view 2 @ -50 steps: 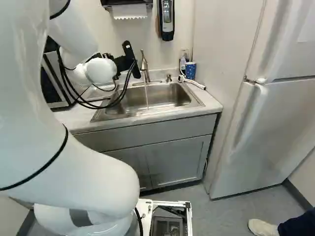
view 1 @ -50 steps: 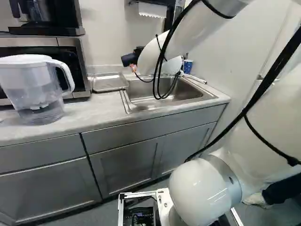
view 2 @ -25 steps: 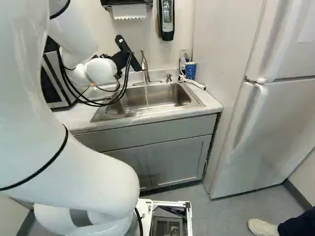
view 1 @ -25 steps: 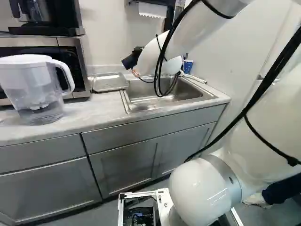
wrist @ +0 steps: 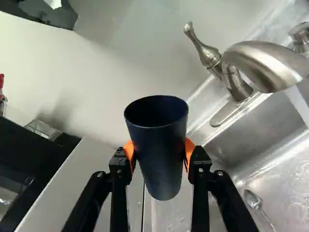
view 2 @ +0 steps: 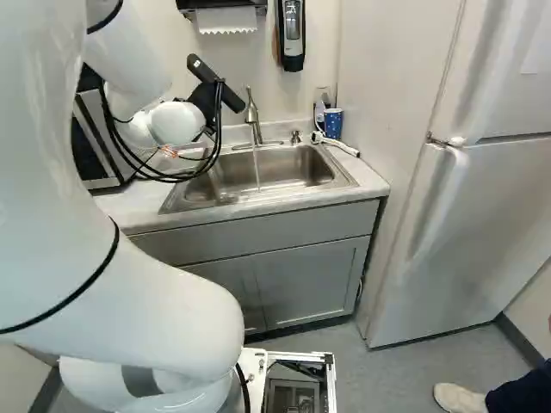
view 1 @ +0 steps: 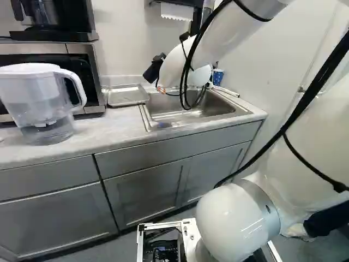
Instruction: Rinse the cup and place it in the tray
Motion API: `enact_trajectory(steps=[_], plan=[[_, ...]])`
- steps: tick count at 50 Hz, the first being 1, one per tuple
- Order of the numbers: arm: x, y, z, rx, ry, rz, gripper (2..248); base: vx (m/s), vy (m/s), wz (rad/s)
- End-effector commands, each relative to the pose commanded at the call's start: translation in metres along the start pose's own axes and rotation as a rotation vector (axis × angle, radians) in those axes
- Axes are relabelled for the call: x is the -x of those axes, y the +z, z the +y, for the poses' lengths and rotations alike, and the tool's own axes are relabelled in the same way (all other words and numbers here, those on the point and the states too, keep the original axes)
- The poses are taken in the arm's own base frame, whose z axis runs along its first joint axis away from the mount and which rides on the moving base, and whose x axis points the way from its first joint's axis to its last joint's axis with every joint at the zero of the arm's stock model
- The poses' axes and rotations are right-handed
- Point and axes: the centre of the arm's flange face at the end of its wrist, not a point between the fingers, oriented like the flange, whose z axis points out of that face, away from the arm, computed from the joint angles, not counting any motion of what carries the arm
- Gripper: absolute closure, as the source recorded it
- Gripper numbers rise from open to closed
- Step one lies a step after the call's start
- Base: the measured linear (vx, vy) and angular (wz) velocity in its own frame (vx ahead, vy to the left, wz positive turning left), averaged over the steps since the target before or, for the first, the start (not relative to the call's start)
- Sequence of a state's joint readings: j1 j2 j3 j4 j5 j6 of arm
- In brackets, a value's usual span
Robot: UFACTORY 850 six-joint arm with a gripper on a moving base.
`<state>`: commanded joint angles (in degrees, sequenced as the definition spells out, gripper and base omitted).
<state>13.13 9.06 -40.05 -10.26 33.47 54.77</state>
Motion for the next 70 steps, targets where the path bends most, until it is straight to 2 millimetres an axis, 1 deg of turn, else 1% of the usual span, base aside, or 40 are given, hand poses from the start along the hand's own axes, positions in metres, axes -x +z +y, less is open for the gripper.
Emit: enact_trajectory(steps=[70], plan=[[0.0000,0.0000,0.0000,0.000,-0.736,0.000,131,0.000,0.000,0.000]])
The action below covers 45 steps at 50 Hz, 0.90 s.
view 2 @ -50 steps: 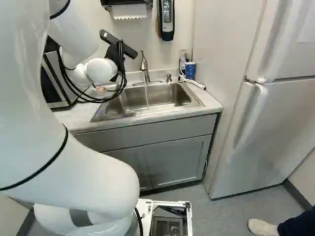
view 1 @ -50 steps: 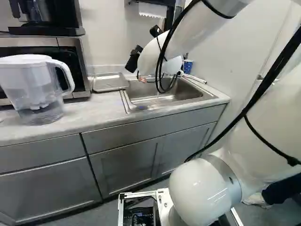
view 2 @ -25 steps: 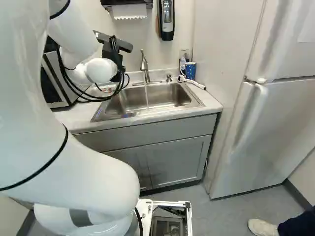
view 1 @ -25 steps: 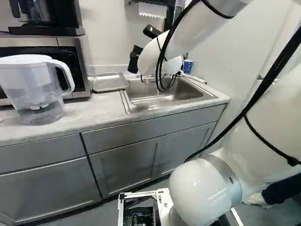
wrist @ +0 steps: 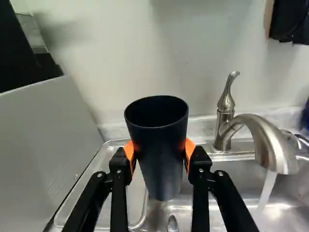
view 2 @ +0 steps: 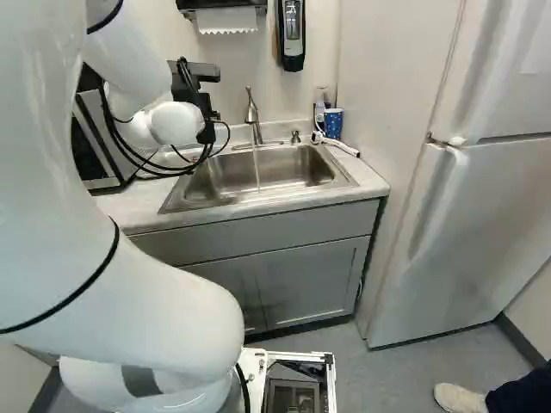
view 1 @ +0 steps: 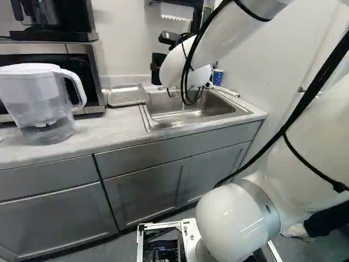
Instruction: Rinse the cup and place it in the tray
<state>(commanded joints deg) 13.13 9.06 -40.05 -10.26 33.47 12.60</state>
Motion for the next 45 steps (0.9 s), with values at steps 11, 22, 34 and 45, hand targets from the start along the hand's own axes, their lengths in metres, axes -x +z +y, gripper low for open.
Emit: enact_trajectory(steps=[11,22,34,45], plan=[[0.000,0.000,0.000,-0.001,-0.042,0.000,131,0.000,0.000,0.000],[0.000,0.007,-0.011,-0.025,-0.045,-0.003,131,0.000,0.000,0.000],[-0.001,0.019,-0.026,-0.058,-0.050,-0.007,131,0.000,0.000,0.000],[-0.002,0.032,-0.040,-0.088,-0.054,-0.010,131,0.000,0.000,0.000]])
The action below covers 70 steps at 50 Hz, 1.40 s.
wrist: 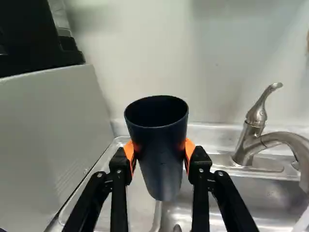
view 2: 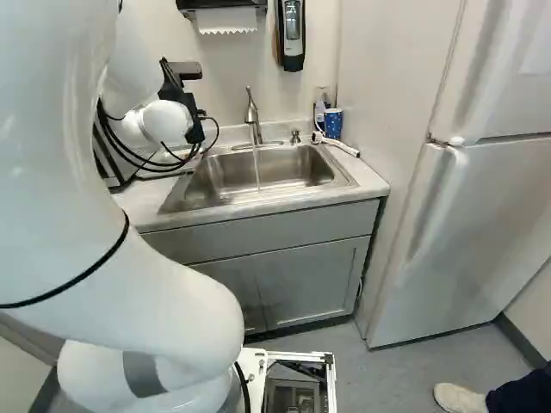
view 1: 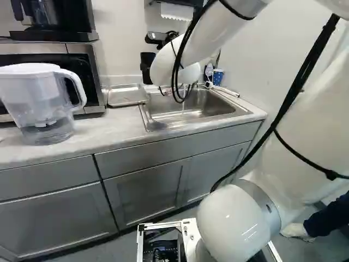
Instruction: Rinse the cup and place it in the tray
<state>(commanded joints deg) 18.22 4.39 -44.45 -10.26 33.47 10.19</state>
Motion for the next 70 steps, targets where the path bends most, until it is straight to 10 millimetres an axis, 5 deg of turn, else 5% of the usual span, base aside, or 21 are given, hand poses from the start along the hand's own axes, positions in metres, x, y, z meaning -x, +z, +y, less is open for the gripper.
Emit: enact_trajectory(steps=[26,70], plan=[[-0.006,0.036,-0.030,-0.062,0.002,0.020,131,0.000,0.000,0.000],[0.030,0.062,-0.053,-0.112,0.015,0.019,131,0.000,0.000,0.000]])
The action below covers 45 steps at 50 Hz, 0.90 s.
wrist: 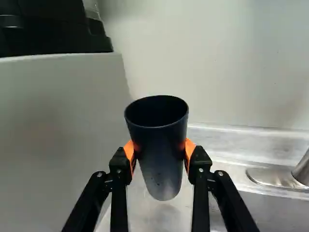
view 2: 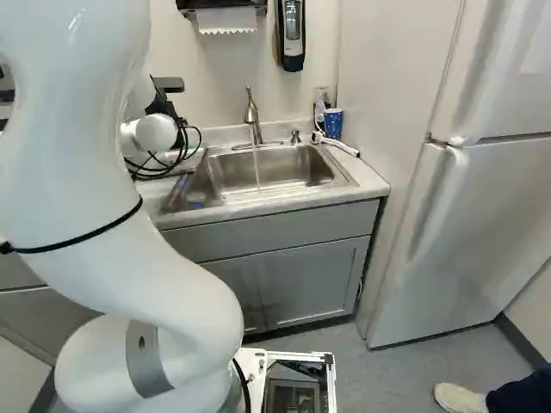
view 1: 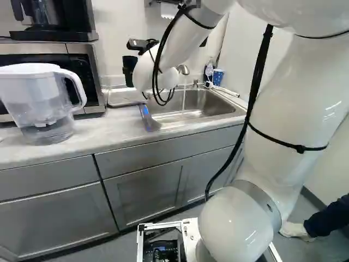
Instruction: Rinse the cup and place it in the tray
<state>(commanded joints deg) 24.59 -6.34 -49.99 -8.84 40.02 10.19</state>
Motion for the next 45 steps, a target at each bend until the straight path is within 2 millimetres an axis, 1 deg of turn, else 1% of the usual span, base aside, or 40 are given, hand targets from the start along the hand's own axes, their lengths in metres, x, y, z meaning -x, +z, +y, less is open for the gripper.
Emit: enact_trajectory(steps=[45], plan=[[0.044,0.047,-0.007,-0.004,0.029,-0.048,131,0.000,0.000,0.000]])
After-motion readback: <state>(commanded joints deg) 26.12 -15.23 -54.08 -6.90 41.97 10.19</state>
